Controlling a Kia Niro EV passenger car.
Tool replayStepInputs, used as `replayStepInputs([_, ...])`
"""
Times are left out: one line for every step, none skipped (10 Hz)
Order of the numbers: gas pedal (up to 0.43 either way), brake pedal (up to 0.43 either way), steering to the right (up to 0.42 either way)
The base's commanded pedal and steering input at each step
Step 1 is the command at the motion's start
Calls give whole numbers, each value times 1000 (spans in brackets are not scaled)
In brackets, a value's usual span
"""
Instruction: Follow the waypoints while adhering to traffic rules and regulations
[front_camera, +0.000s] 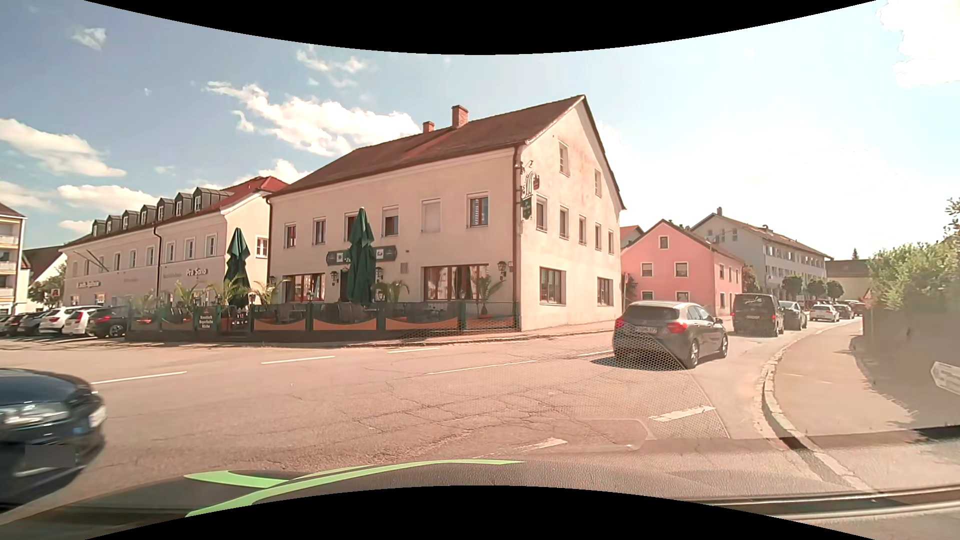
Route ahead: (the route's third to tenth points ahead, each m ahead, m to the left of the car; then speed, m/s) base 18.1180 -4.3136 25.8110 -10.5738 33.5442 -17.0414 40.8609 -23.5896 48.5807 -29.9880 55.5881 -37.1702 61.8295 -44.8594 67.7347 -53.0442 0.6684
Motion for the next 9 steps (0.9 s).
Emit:
replayStepInputs([0, 213, 78])
replayStepInputs([0, 213, 78])
replayStepInputs([0, 213, 79])
replayStepInputs([0, 207, 80])
replayStepInputs([0, 207, 82])
replayStepInputs([0, 207, 82])
replayStepInputs([0, 201, 82])
replayStepInputs([0, 201, 81])
replayStepInputs([0, 201, 82])
